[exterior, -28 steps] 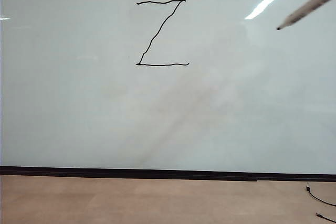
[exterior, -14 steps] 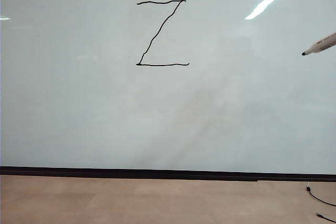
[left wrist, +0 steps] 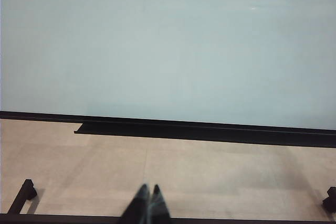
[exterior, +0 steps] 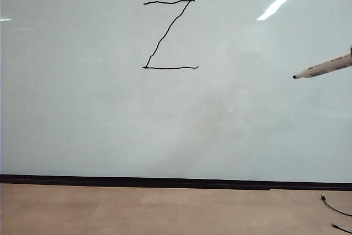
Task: Pick up the pen on the shelf to the right of the whiteboard and write the letter Z.
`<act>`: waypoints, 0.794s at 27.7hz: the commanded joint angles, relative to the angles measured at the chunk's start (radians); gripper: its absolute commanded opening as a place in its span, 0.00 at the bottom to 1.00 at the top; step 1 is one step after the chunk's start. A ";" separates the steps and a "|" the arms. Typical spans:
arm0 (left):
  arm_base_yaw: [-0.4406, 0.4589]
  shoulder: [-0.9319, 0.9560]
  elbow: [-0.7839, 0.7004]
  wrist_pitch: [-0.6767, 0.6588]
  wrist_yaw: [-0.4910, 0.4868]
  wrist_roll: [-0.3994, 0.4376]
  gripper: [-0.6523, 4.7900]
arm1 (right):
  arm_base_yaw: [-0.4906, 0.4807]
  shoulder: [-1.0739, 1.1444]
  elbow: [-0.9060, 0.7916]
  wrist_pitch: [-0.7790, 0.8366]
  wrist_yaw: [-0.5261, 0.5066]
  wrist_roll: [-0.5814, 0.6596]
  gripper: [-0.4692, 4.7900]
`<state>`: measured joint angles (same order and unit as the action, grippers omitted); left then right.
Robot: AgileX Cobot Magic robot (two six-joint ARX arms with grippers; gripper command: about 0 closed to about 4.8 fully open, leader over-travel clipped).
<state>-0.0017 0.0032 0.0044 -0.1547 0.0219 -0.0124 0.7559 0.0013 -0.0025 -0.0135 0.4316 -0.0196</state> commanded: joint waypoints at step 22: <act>0.000 0.000 0.002 0.005 0.001 0.005 0.11 | -0.818 0.000 0.003 0.008 -0.496 0.021 0.08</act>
<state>-0.0017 0.0032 0.0044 -0.1547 0.0223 -0.0120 -0.0338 0.0013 -0.0029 -0.0120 -0.0330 -0.0040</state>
